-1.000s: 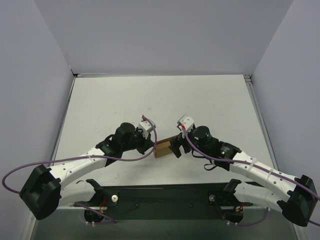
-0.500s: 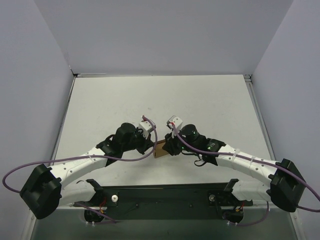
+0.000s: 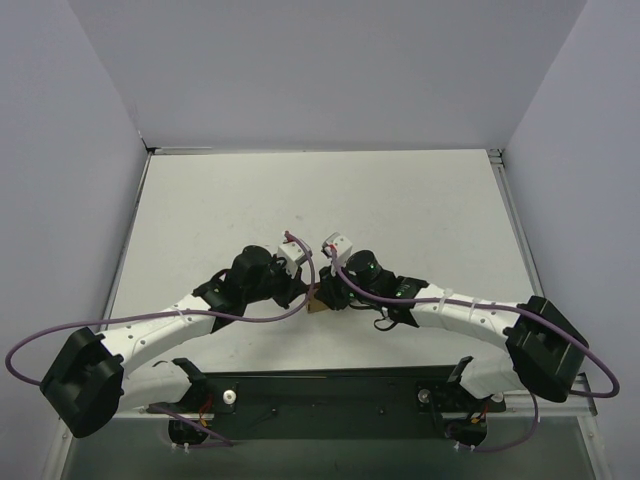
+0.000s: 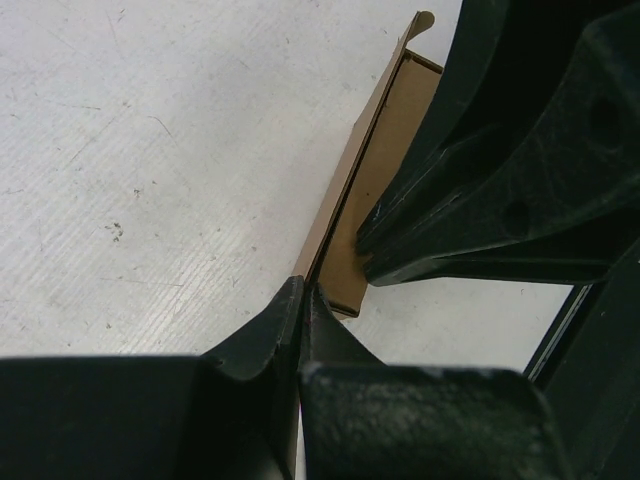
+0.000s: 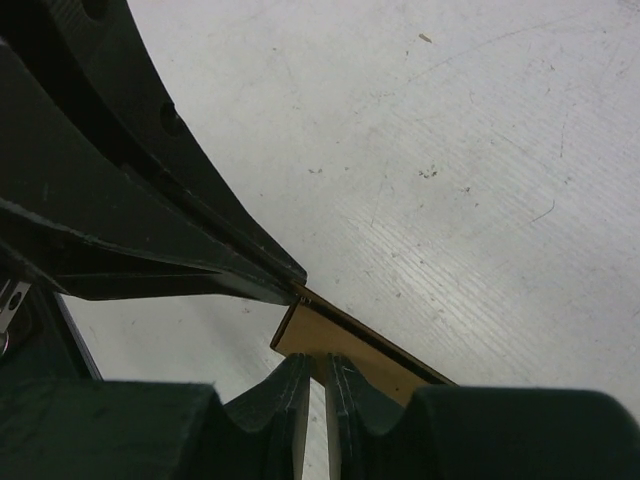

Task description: Fold the paper box

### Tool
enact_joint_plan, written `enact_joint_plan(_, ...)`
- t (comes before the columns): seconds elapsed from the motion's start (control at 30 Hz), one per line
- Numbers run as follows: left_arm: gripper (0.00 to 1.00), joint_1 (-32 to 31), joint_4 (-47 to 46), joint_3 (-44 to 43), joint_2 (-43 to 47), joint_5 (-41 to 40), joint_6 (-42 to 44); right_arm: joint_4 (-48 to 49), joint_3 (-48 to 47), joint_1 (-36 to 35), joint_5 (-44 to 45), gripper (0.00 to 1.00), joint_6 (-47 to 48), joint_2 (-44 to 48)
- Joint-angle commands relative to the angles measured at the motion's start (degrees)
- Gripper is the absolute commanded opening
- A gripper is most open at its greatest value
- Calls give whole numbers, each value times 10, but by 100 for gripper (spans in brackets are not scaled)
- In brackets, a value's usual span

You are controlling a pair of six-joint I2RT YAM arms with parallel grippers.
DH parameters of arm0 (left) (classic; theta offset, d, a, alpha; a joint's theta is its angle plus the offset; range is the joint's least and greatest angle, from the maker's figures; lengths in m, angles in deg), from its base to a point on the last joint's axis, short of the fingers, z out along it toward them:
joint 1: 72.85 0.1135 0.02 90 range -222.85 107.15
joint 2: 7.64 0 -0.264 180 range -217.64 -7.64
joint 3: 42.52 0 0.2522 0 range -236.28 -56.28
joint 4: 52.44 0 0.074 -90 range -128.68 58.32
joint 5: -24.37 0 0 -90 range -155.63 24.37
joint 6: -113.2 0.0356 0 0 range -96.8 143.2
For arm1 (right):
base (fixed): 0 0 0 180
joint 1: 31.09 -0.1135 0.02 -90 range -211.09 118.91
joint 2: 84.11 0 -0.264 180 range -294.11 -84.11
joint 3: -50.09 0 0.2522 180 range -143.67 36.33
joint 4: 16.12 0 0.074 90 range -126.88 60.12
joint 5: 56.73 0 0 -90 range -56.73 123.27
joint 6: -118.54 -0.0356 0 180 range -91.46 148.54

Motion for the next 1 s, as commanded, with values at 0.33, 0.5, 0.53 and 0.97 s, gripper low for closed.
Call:
enact_joint_plan(0.33,0,-4,-17,-8,-2,1,1,52,-30,-7,19,14,1,-18)
enact_joint_plan(0.5,0,-4,-20,-8,-2,8,1,46,-36,-9,18,13,3,-40)
enact_joint_plan(0.53,0,-5,-21,-9,-3,8,1,42,-39,-12,22,13,6,-42)
enact_joint_plan(0.97,0,-16,-43,-5,-13,-28,-43,-63,-72,-65,145,8,-6,-91)
